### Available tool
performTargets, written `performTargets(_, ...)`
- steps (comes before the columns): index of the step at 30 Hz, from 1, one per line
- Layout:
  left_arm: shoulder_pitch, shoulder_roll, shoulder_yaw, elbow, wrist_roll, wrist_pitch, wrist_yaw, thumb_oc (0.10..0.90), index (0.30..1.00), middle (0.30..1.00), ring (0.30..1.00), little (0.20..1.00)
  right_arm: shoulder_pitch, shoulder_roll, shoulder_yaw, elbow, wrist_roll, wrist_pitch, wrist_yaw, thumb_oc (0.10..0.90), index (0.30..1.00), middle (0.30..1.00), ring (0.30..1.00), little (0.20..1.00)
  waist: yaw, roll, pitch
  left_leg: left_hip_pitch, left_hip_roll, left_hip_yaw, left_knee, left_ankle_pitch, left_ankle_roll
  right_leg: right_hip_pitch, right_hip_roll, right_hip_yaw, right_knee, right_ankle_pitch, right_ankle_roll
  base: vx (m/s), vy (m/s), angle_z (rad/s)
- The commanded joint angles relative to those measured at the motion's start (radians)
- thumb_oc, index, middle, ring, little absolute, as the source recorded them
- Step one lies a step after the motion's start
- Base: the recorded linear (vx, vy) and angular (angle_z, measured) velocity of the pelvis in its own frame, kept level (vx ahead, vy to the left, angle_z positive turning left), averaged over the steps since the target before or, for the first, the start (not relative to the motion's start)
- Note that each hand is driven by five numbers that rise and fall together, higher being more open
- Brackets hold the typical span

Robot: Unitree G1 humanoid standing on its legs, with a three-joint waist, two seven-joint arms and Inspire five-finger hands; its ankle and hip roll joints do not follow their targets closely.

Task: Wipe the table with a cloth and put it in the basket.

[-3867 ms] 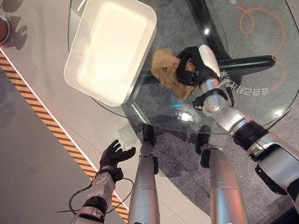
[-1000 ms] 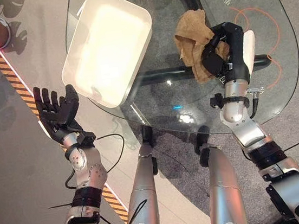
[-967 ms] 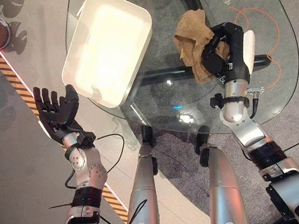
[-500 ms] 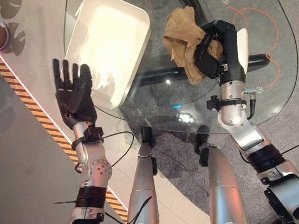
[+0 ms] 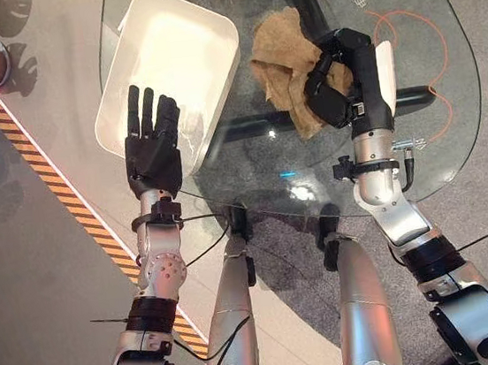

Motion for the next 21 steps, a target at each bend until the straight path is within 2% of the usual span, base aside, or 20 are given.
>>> performTargets(1, -0.063, 0.031, 0.017, -0.115, -0.034, -0.043, -0.07, 0.8, 0.9, 0.9, 0.9, 0.9, -0.109, 0.017, -0.023, -0.234, -0.001, -0.168, 0.001, 0.1, 0.3, 0.3, 0.3, 0.2, -0.006, -0.019, -0.026, 0.032, -0.066, 0.093, 0.112, -0.146, 0.086, 0.075, 0.071, -0.012, -0.109, 0.062, -0.002, 0.0, 0.01, -0.06)
performTargets(11, -0.13, 0.008, -0.017, -0.121, -0.077, 0.016, -0.088, 0.8, 0.9, 0.9, 0.9, 0.9, -0.148, 0.03, 0.028, -0.238, 0.009, -0.155, 0.05, 0.1, 0.3, 0.3, 0.3, 0.2, -0.013, -0.022, -0.026, 0.032, -0.065, 0.099, 0.104, -0.141, 0.081, 0.076, 0.07, -0.012, -0.12, 0.065, -0.002, 0.0, 0.001, 0.0)
performTargets(21, -0.156, -0.004, -0.035, -0.125, -0.091, 0.048, -0.116, 0.8, 0.9, 0.9, 0.9, 0.9, -0.162, 0.042, 0.067, -0.253, 0.029, -0.129, 0.107, 0.1, 0.3, 0.3, 0.3, 0.2, -0.015, -0.025, -0.026, 0.037, -0.067, 0.1, 0.099, -0.141, 0.079, 0.079, 0.071, -0.012, -0.125, 0.066, -0.002, 0.0, 0.0, 0.0)
